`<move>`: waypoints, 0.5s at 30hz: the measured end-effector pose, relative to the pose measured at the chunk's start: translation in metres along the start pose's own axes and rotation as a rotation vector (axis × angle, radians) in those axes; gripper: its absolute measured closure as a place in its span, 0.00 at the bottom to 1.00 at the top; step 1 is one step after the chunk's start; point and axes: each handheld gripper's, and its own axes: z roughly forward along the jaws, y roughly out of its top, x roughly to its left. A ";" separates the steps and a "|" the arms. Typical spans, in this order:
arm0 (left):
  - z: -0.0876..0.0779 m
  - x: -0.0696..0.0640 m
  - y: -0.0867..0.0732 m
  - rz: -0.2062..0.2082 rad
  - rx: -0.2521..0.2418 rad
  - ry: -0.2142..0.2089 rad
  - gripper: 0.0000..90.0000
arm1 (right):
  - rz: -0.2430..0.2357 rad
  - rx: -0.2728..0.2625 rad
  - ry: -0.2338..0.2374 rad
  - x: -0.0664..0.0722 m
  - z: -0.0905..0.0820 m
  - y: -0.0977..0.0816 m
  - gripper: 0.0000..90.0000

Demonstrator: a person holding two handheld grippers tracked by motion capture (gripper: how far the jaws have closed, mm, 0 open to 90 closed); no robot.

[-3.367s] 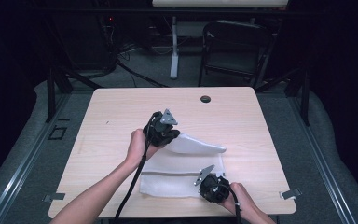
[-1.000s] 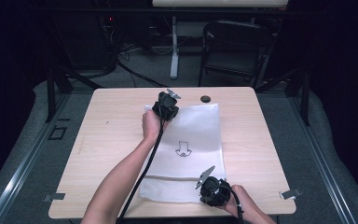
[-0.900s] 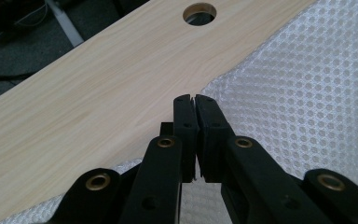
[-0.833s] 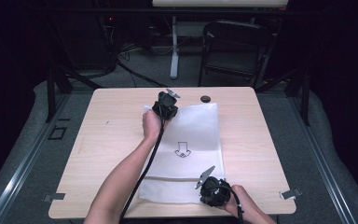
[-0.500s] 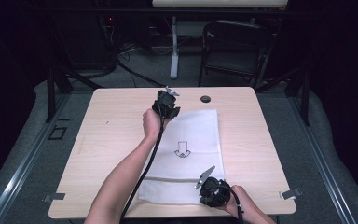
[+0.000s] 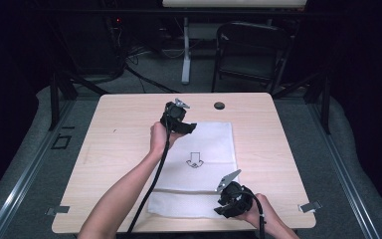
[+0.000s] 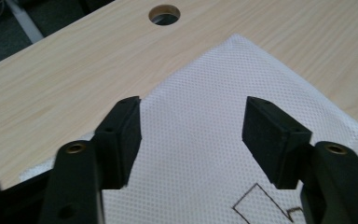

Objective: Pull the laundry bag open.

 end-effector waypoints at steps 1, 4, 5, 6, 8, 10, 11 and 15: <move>-0.002 -0.001 -0.001 0.003 0.002 -0.006 0.38 | 0.006 -0.003 -0.002 -0.002 -0.001 -0.001 0.61; -0.007 -0.006 -0.005 0.014 -0.007 -0.016 0.32 | 0.035 -0.016 -0.006 -0.008 -0.006 -0.004 0.43; -0.010 -0.008 -0.007 0.021 -0.007 -0.020 0.30 | 0.043 -0.023 -0.003 -0.010 -0.008 -0.005 0.38; -0.012 -0.009 -0.009 0.024 -0.010 -0.028 0.28 | 0.042 -0.026 -0.010 -0.013 -0.011 -0.006 0.34; -0.016 -0.013 -0.013 0.034 -0.009 -0.047 0.26 | 0.060 -0.042 -0.013 -0.017 -0.015 -0.008 0.23; -0.021 -0.017 -0.017 0.050 -0.007 -0.059 0.22 | 0.083 -0.063 -0.024 -0.020 -0.017 -0.009 0.18; -0.023 -0.019 -0.020 0.055 -0.008 -0.070 0.21 | 0.082 -0.057 -0.034 -0.022 -0.020 -0.010 0.17; -0.035 -0.029 -0.030 0.095 -0.013 -0.102 0.16 | 0.110 -0.074 -0.045 -0.029 -0.026 -0.012 0.09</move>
